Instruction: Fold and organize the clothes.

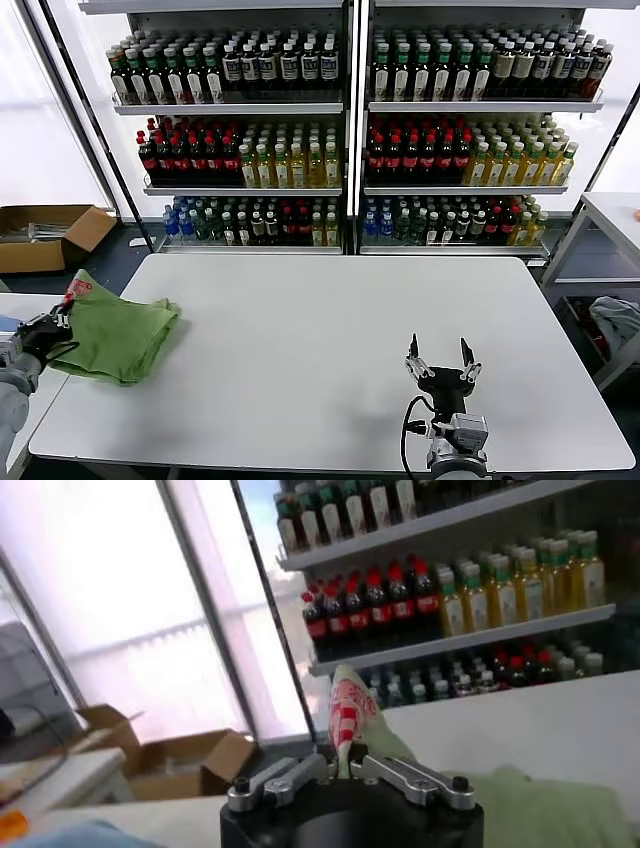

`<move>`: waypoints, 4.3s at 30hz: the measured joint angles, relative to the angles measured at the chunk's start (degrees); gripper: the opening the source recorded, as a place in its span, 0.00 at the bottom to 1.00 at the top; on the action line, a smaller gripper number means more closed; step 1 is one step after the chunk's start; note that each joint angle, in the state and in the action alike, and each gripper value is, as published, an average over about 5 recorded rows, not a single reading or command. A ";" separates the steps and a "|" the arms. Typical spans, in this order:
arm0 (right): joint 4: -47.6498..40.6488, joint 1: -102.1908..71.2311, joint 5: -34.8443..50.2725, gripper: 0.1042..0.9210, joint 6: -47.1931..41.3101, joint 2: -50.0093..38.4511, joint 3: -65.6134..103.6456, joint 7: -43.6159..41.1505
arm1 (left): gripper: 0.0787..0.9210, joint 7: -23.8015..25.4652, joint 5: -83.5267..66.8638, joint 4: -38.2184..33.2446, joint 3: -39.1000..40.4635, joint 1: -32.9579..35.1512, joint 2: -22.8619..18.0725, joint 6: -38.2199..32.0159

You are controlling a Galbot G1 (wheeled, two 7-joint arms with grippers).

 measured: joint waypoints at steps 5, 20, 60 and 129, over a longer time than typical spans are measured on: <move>0.21 -0.63 0.25 0.88 0.23 -0.25 0.70 0.16 | 0.04 -0.50 1.51 -3.66 1.35 0.92 -0.48 0.58; 1.24 -3.57 -1.48 0.88 1.38 1.66 2.89 0.85 | 0.04 -7.34 6.06 -23.98 26.62 3.72 -15.97 5.39; -0.30 0.63 8.19 0.88 -7.35 1.29 -2.12 2.54 | 0.82 -10.72 8.28 -21.57 41.01 -2.70 -30.53 2.42; -12.19 18.81 12.00 0.51 -14.60 -7.59 -7.04 -0.35 | 0.88 -14.99 16.05 -22.18 30.05 2.55 -27.39 4.27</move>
